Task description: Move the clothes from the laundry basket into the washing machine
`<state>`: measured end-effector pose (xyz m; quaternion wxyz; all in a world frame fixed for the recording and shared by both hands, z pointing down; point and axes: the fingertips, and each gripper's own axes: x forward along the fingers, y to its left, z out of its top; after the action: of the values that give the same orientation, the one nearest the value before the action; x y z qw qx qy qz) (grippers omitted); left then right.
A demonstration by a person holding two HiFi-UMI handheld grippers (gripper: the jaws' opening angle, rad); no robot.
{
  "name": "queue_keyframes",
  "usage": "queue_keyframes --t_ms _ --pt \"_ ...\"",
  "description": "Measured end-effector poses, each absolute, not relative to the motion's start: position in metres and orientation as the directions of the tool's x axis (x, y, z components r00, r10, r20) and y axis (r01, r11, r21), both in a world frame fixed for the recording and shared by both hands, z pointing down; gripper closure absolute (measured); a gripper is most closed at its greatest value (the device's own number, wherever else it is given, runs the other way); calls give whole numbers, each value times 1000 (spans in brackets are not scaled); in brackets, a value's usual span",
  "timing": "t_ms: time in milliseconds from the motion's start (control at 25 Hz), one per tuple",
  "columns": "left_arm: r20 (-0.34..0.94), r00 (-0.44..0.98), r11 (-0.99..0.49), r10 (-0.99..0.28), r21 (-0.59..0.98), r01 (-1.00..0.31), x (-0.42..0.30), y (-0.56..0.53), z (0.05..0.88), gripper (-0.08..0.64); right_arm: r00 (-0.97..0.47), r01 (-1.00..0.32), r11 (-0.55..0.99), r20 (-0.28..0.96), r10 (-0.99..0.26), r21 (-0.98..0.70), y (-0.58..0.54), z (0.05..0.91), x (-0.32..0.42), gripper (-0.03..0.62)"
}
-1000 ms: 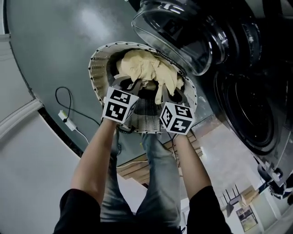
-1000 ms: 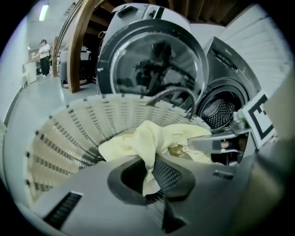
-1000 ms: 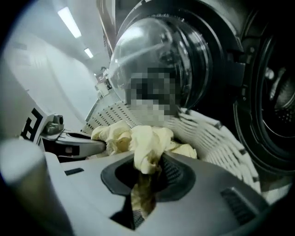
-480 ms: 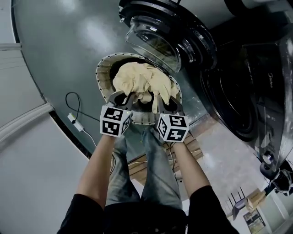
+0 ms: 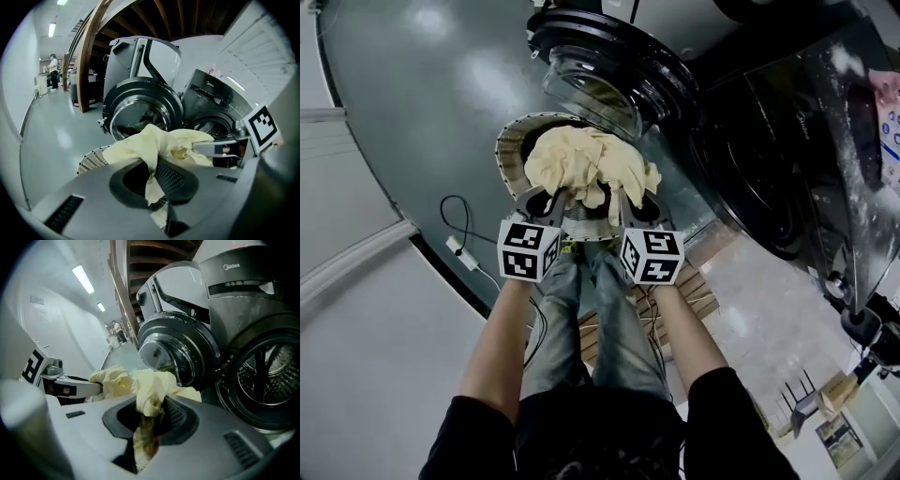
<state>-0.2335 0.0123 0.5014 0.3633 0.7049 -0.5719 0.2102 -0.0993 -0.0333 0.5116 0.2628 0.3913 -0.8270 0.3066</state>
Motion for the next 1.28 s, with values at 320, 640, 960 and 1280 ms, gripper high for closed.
queue_keyframes --t_ms 320,640,960,1280 --pt "668 317 -185 -673 262 -947 -247 12 451 520 -500 -864 397 634 -591 -311 -27 471 -107 511" --pt "609 386 -301 -693 242 -922 -250 8 387 520 -435 -900 317 555 -709 -300 -22 401 -96 511" --pt "548 474 -429 -690 218 -877 -215 -2 327 520 -333 -933 201 498 -801 -299 -12 342 -52 511" --pt "495 587 -563 -640 218 -797 -137 -14 292 520 -202 -955 66 468 -860 -290 1 308 26 511"
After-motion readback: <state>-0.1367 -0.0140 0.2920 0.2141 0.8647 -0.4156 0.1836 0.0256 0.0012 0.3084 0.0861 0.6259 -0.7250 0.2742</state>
